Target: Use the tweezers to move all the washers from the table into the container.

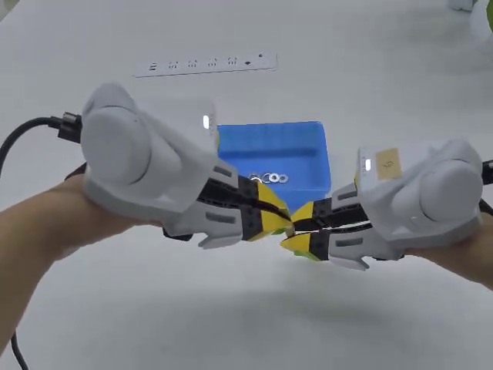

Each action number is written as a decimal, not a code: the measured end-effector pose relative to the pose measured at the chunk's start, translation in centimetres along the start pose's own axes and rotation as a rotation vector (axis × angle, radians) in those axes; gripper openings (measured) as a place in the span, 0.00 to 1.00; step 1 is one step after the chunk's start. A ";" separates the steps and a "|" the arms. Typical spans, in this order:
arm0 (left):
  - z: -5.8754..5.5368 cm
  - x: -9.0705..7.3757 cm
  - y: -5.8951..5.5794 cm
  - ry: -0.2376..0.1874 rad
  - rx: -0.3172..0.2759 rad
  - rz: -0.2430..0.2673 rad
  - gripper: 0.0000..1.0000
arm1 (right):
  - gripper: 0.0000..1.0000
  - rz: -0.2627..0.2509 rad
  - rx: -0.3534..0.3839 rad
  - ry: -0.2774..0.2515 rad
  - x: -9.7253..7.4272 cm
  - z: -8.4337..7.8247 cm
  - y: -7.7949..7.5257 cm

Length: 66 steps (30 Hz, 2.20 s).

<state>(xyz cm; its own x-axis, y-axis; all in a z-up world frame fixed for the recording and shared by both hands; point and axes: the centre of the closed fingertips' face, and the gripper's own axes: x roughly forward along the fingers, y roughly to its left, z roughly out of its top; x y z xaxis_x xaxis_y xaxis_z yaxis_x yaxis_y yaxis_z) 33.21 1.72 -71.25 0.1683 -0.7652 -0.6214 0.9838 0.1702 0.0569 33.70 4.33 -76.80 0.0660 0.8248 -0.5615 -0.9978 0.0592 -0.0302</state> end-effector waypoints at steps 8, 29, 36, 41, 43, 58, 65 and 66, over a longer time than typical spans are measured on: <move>-0.4 0.6 0.1 0.006 -0.004 -0.016 0.06 | 0.11 0.002 0.020 0.004 0.5 -0.5 0.0; -0.2 0.8 0.5 -0.007 -0.013 -0.019 0.06 | 0.11 -0.012 0.038 -0.009 0.3 -0.5 -0.6; -0.4 0.9 0.5 -0.002 -0.019 -0.023 0.06 | 0.11 -0.008 0.039 0.001 0.4 -0.8 -0.5; -0.4 0.9 0.5 -0.006 -0.023 -0.029 0.06 | 0.11 -0.008 0.042 -0.002 0.3 -0.8 -0.6; -0.4 1.0 0.6 -0.007 -0.027 -0.030 0.06 | 0.11 -0.008 0.040 -0.005 0.3 -0.8 -0.6; 0.2 -0.3 0.1 -0.013 -0.024 -0.032 0.06 | 0.10 0.007 0.020 -0.004 0.2 0.3 0.1; 1.9 -2.4 0.6 -0.058 -0.020 -0.006 0.06 | 0.10 -0.028 -0.006 -0.035 -0.8 3.4 -0.4; 2.3 -2.9 0.8 -0.067 -0.017 0.001 0.06 | 0.10 -0.035 -0.009 -0.043 -0.9 3.7 -0.5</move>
<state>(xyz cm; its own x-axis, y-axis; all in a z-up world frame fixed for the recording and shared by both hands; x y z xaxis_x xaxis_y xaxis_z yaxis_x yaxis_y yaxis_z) 33.63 2.62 -67.65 0.1739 -0.8049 -0.5674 0.9825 0.1810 0.0443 34.19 5.70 -73.21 0.1008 0.8458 -0.5238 -0.9949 0.0834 -0.0567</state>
